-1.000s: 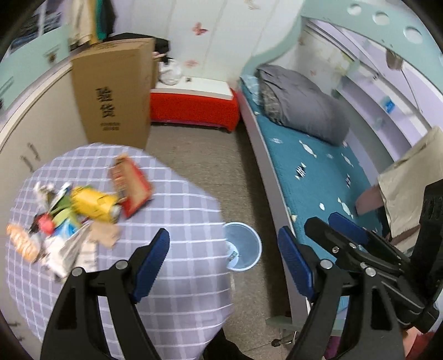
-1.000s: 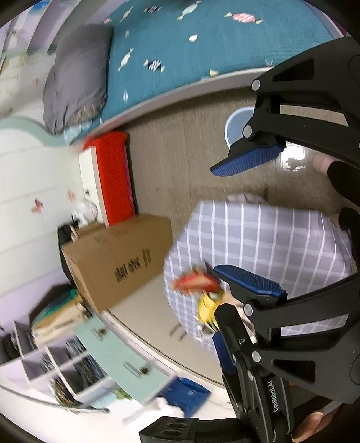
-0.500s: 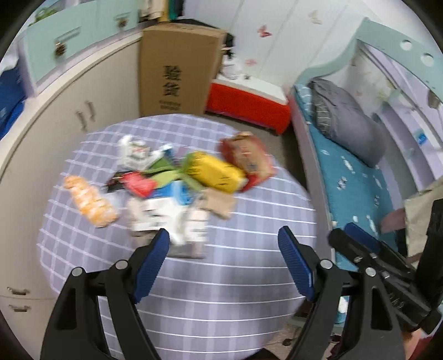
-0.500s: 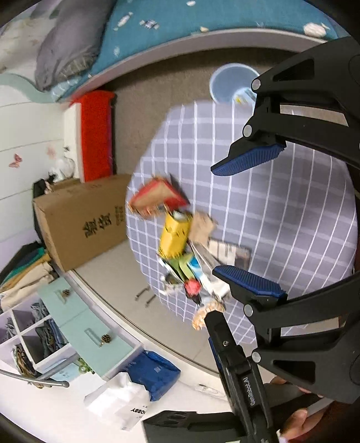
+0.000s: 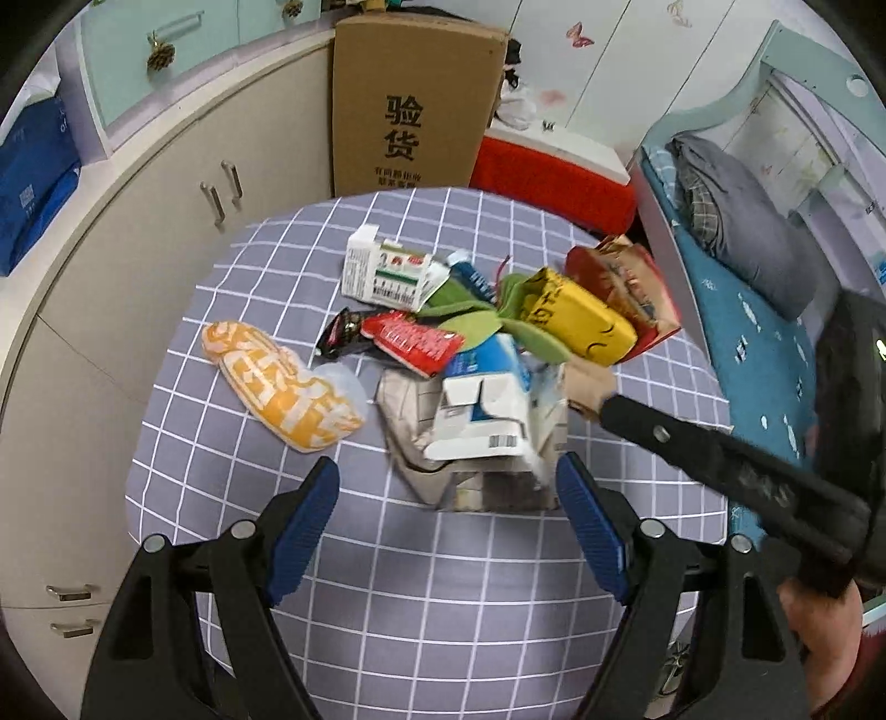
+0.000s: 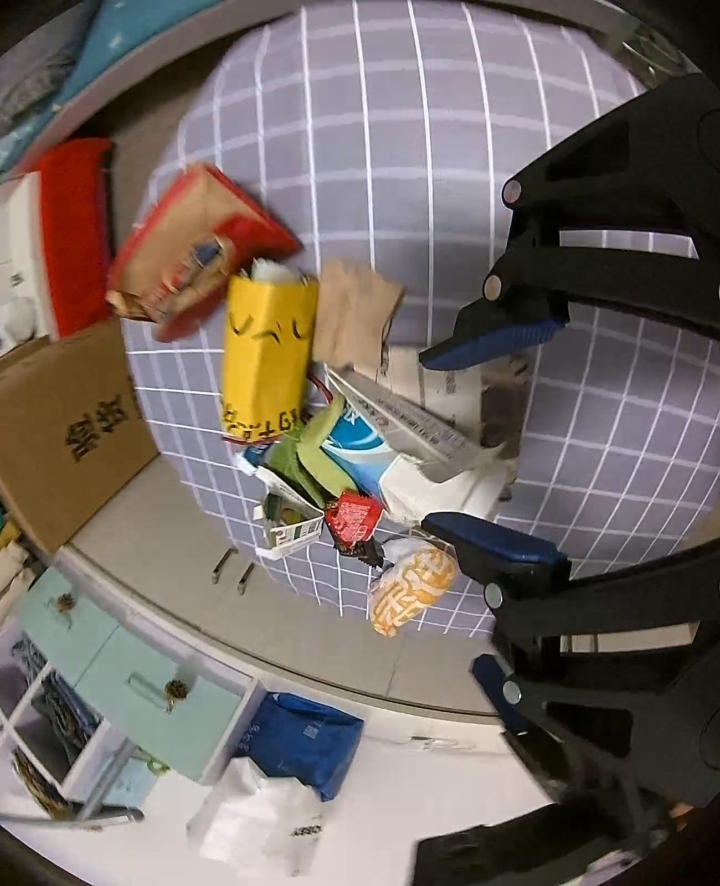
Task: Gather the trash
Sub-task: 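Grasp the blue-white carton with the right tool while the left tool grasps the newspaper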
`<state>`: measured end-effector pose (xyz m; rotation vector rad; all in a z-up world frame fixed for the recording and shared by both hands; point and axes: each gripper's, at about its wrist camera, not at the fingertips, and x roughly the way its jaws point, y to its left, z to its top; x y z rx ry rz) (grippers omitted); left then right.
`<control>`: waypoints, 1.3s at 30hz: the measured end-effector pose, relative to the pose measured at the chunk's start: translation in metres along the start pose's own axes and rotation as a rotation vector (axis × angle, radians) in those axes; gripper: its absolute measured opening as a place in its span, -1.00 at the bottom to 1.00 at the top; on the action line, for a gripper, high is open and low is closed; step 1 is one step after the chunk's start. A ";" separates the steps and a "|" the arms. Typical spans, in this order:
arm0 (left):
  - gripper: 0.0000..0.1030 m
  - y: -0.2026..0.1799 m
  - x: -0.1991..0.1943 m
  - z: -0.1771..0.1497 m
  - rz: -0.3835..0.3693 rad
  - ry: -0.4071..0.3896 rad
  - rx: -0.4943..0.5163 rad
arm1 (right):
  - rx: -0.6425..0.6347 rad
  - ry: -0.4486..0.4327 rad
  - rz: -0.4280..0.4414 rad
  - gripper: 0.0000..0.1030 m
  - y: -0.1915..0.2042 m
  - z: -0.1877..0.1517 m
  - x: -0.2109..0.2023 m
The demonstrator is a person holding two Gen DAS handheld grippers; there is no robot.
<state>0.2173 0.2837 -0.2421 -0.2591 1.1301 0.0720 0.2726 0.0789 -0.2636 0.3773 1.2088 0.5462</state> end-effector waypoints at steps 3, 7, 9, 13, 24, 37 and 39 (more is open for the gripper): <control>0.53 0.003 0.008 0.001 0.012 0.017 0.019 | 0.028 0.031 -0.010 -0.11 -0.001 0.008 0.020; 0.53 0.005 0.019 0.003 0.009 0.049 0.027 | 0.077 0.089 -0.023 -0.32 -0.008 0.014 0.045; 0.53 0.003 0.026 0.003 0.009 0.067 0.046 | 0.104 0.106 -0.006 -0.46 -0.013 0.016 0.052; 0.53 0.000 0.036 0.003 -0.006 0.096 0.056 | 0.139 0.122 0.026 -0.81 -0.027 0.019 0.053; 0.53 0.001 0.067 -0.002 -0.016 0.153 0.003 | -0.082 0.032 -0.102 -0.90 -0.024 0.012 -0.006; -0.59 0.000 0.104 -0.001 0.079 0.213 -0.017 | -0.088 0.012 -0.158 -0.90 -0.037 -0.005 -0.027; -0.65 -0.007 0.095 -0.002 0.076 0.201 0.010 | -0.092 0.004 -0.161 -0.90 -0.037 -0.005 -0.031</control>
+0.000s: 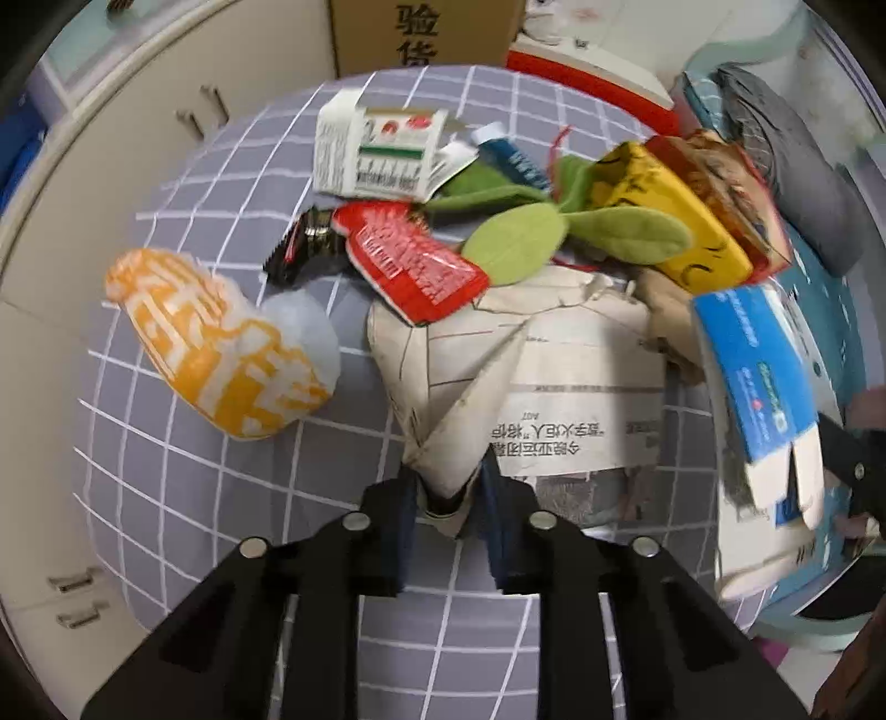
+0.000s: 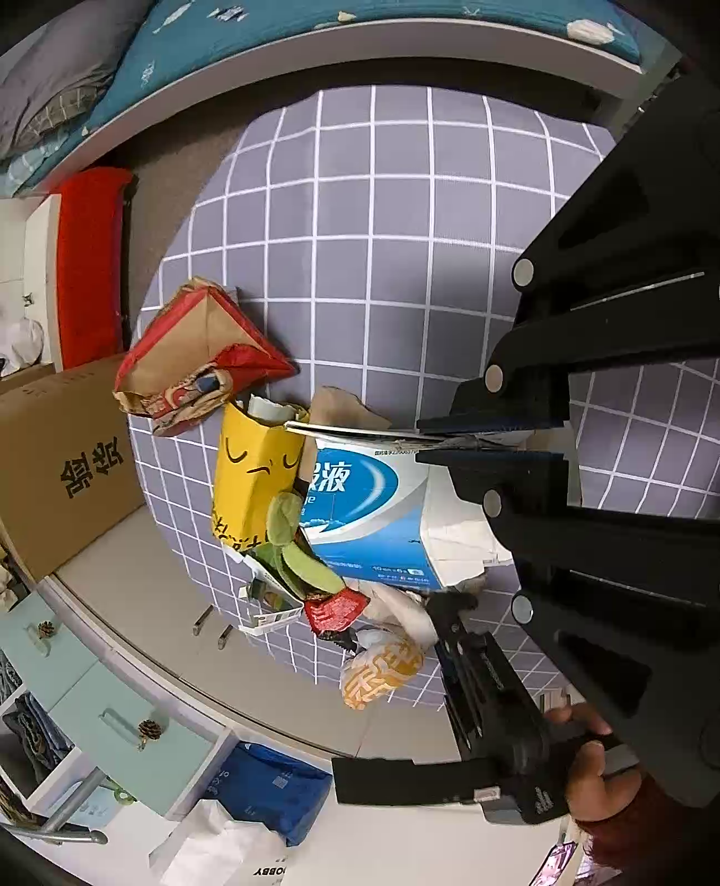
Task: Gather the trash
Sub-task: 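Grasp the blue-white carton with the right tool while the left tool grasps the newspaper, then carry the carton and newspaper over the blue bucket and release both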
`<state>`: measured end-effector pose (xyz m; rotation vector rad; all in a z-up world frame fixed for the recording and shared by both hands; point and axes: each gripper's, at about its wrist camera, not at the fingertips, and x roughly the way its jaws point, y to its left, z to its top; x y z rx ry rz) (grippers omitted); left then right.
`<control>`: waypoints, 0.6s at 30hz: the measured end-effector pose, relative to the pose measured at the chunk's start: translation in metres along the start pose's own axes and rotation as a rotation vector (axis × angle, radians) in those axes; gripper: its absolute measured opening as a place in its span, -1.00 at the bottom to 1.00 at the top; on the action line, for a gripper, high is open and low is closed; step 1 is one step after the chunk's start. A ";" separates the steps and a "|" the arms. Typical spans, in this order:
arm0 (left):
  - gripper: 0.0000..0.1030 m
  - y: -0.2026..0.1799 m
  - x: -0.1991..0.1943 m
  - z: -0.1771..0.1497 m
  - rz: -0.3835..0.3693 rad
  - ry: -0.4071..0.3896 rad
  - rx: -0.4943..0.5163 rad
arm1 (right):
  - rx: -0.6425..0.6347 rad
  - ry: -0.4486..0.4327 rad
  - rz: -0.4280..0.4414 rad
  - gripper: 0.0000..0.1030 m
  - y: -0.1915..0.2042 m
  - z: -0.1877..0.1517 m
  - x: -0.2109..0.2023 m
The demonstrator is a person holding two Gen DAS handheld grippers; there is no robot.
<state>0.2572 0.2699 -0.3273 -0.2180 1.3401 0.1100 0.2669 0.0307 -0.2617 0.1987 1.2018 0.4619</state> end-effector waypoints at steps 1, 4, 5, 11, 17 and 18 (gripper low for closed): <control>-0.68 -0.003 -0.005 -0.001 -0.013 -0.004 0.004 | 0.002 -0.006 0.003 -0.90 0.000 0.000 -0.003; -0.72 -0.012 -0.024 -0.007 -0.028 -0.018 0.032 | 0.009 -0.021 0.013 -0.90 -0.001 0.000 -0.013; -0.72 -0.015 -0.030 -0.009 -0.037 -0.027 0.041 | 0.013 -0.026 0.017 -0.90 -0.002 -0.001 -0.016; -0.73 -0.023 -0.065 -0.018 -0.043 -0.071 0.032 | 0.014 -0.059 0.031 -0.90 -0.007 -0.006 -0.041; -0.73 -0.047 -0.099 -0.023 -0.051 -0.144 0.051 | 0.040 -0.123 0.043 -0.90 -0.029 -0.010 -0.079; -0.73 -0.055 -0.103 -0.023 -0.053 -0.154 0.061 | 0.046 -0.134 0.041 -0.90 -0.034 -0.010 -0.084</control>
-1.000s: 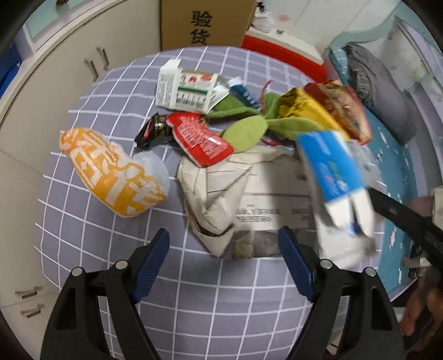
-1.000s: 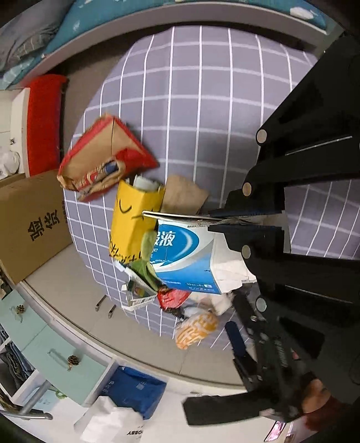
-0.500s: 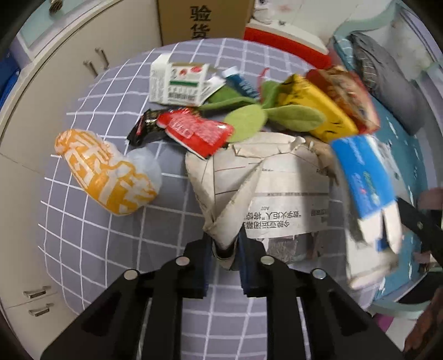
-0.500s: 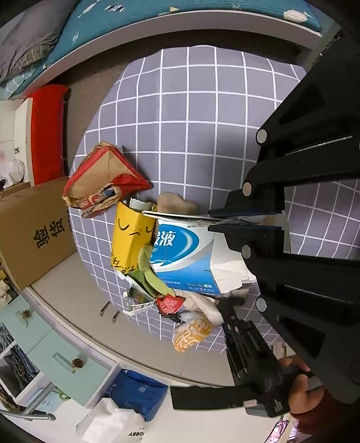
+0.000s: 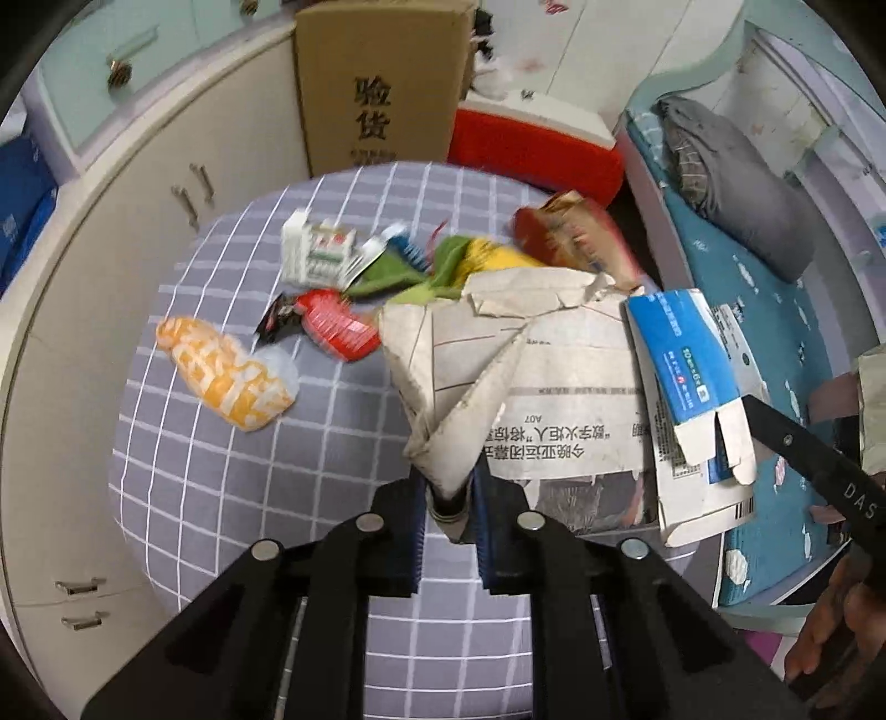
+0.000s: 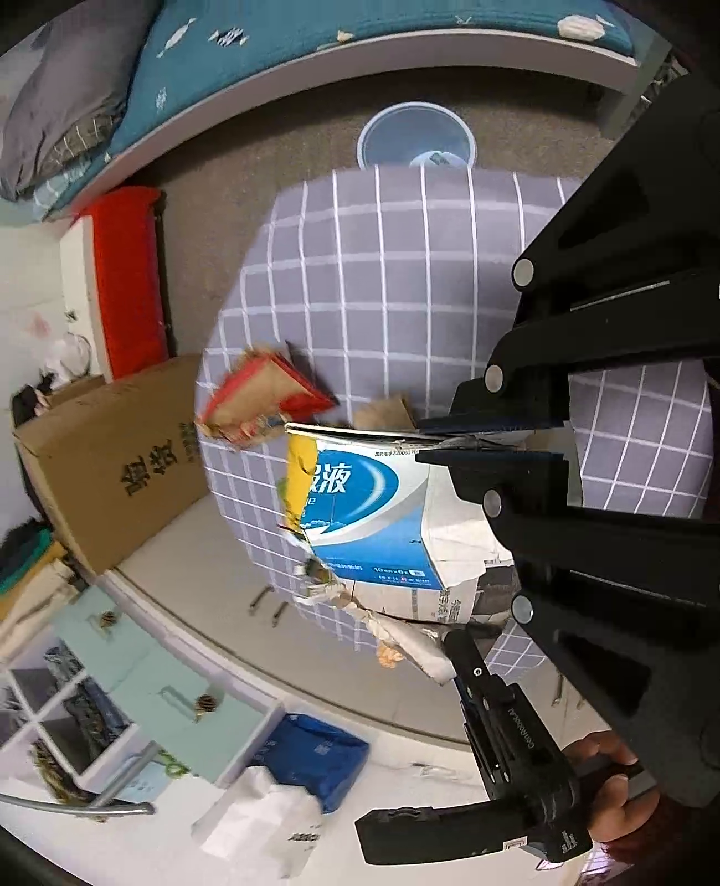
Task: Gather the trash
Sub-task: 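Carry the carton and newspaper over the blue bucket and release both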
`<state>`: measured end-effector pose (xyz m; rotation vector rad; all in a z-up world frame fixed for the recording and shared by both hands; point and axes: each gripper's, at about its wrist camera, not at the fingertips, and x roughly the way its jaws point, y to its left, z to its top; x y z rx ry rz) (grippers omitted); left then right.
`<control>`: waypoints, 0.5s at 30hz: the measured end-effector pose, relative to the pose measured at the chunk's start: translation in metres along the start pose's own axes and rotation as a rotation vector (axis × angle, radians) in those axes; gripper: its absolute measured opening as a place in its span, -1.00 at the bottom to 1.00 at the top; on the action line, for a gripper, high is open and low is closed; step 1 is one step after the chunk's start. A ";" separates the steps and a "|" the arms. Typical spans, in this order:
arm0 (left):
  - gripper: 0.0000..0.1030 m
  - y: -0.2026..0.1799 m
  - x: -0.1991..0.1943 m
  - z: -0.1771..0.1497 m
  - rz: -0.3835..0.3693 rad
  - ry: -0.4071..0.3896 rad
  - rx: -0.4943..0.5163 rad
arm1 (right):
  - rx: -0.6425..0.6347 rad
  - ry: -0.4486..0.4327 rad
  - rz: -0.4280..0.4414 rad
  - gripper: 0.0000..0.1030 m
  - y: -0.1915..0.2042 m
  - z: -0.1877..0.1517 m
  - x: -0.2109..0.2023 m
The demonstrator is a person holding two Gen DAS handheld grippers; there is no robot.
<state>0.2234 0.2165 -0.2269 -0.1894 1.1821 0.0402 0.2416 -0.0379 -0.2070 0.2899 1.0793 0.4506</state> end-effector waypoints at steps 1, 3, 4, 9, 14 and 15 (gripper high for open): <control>-0.73 -0.008 -0.002 0.003 -0.005 -0.008 0.012 | 0.010 -0.017 -0.004 -0.90 -0.007 0.002 -0.008; -0.73 -0.028 -0.005 0.008 -0.017 -0.021 0.037 | 0.028 -0.046 -0.014 -0.90 -0.019 0.006 -0.023; -0.73 -0.038 -0.006 0.011 -0.025 -0.023 0.049 | 0.039 -0.063 -0.025 -0.90 -0.029 0.008 -0.032; -0.73 -0.112 -0.002 0.031 -0.064 -0.032 0.125 | 0.110 -0.131 -0.073 -0.90 -0.077 0.016 -0.072; -0.73 -0.187 0.006 0.046 -0.098 -0.043 0.206 | 0.189 -0.185 -0.133 -0.90 -0.137 0.023 -0.107; -0.73 -0.205 0.009 0.048 -0.103 -0.044 0.226 | 0.204 -0.192 -0.145 -0.90 -0.149 0.024 -0.113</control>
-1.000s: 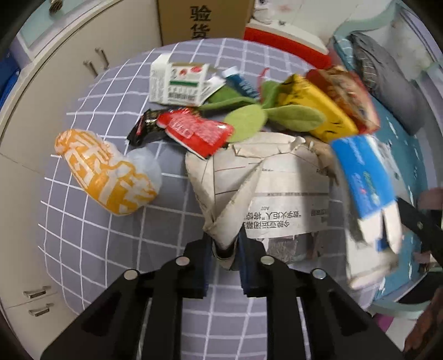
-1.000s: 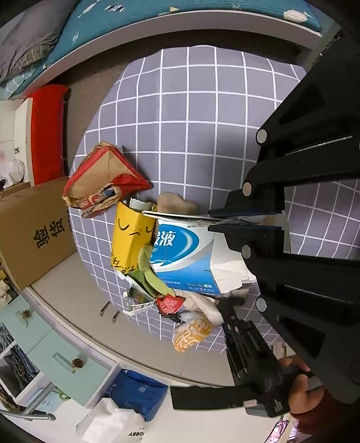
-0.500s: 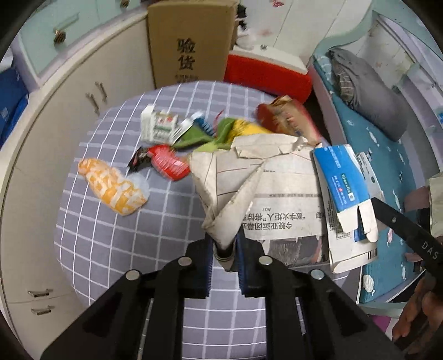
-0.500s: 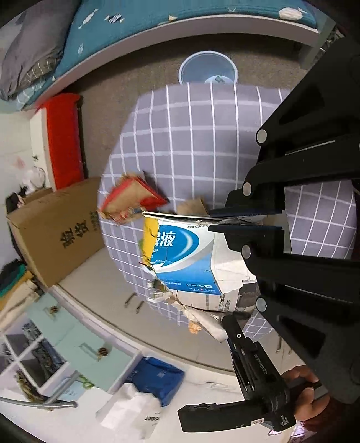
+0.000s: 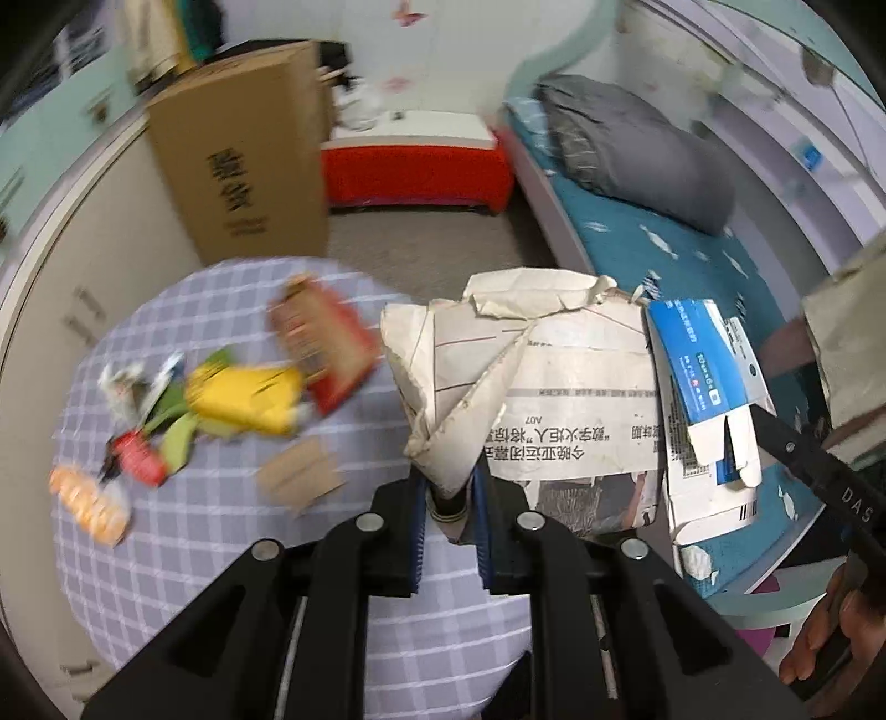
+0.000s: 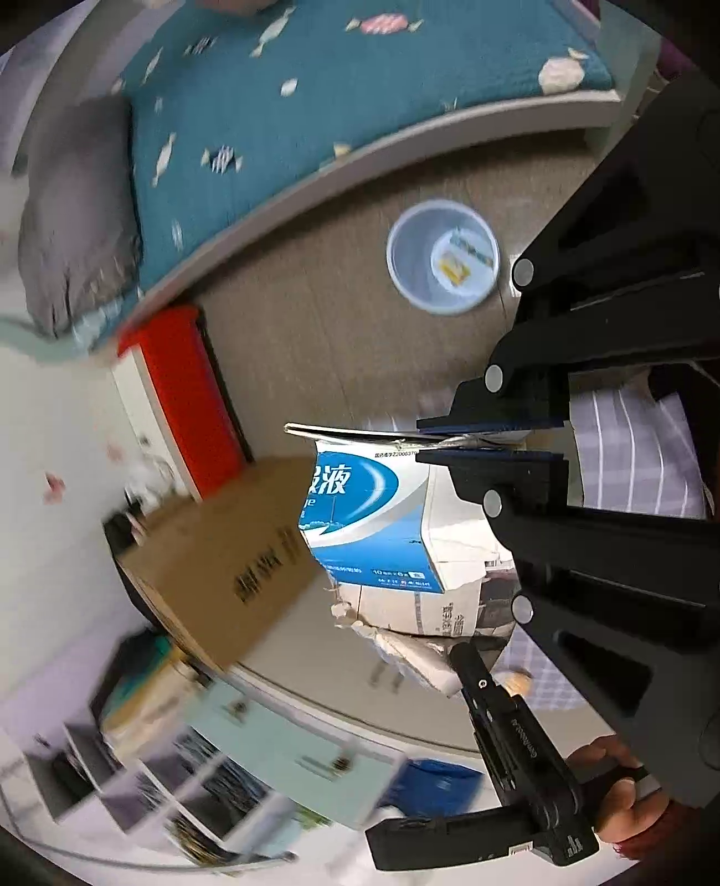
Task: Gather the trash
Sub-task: 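Carry the carton and newspaper over the blue bucket and release both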
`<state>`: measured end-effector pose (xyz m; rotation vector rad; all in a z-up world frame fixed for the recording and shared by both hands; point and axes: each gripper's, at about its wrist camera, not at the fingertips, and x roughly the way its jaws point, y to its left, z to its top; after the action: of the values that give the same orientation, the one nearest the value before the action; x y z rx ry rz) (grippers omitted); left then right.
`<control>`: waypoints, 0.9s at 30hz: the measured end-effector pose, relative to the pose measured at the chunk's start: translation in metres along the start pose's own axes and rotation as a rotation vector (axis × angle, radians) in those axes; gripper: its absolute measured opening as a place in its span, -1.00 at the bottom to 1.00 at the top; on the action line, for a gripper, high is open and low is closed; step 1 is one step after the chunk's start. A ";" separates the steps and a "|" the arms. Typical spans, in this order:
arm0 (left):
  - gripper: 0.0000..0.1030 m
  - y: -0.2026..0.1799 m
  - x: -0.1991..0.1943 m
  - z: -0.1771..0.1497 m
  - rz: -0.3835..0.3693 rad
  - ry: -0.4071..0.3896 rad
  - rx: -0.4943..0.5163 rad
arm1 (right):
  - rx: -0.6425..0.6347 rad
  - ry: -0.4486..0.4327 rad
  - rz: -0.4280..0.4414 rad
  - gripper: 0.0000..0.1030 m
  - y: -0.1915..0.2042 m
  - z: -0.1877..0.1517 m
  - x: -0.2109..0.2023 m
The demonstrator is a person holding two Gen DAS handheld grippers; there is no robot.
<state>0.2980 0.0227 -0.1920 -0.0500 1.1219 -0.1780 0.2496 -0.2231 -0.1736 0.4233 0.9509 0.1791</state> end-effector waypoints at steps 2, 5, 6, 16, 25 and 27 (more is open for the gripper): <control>-0.73 -0.027 0.009 0.010 -0.004 0.003 0.025 | 0.029 -0.010 -0.024 -0.90 -0.026 0.010 -0.006; -0.73 -0.067 0.026 0.026 0.001 0.005 0.044 | 0.062 -0.019 -0.056 -0.90 -0.062 0.023 -0.010; -0.73 -0.075 0.030 0.029 0.002 0.005 0.047 | 0.071 -0.019 -0.060 -0.89 -0.071 0.025 -0.010; -0.73 -0.123 0.069 0.067 0.091 0.005 0.017 | 0.165 0.008 -0.045 -0.77 -0.155 0.064 0.019; -0.73 -0.139 0.091 0.078 0.081 0.045 0.006 | 0.153 0.058 -0.045 0.08 -0.178 0.079 0.041; -0.72 -0.150 0.096 0.079 0.070 0.053 0.025 | 0.133 0.041 -0.056 0.08 -0.176 0.080 0.035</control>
<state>0.3919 -0.1447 -0.2238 0.0163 1.1728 -0.1315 0.3286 -0.3920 -0.2342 0.5167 1.0176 0.0741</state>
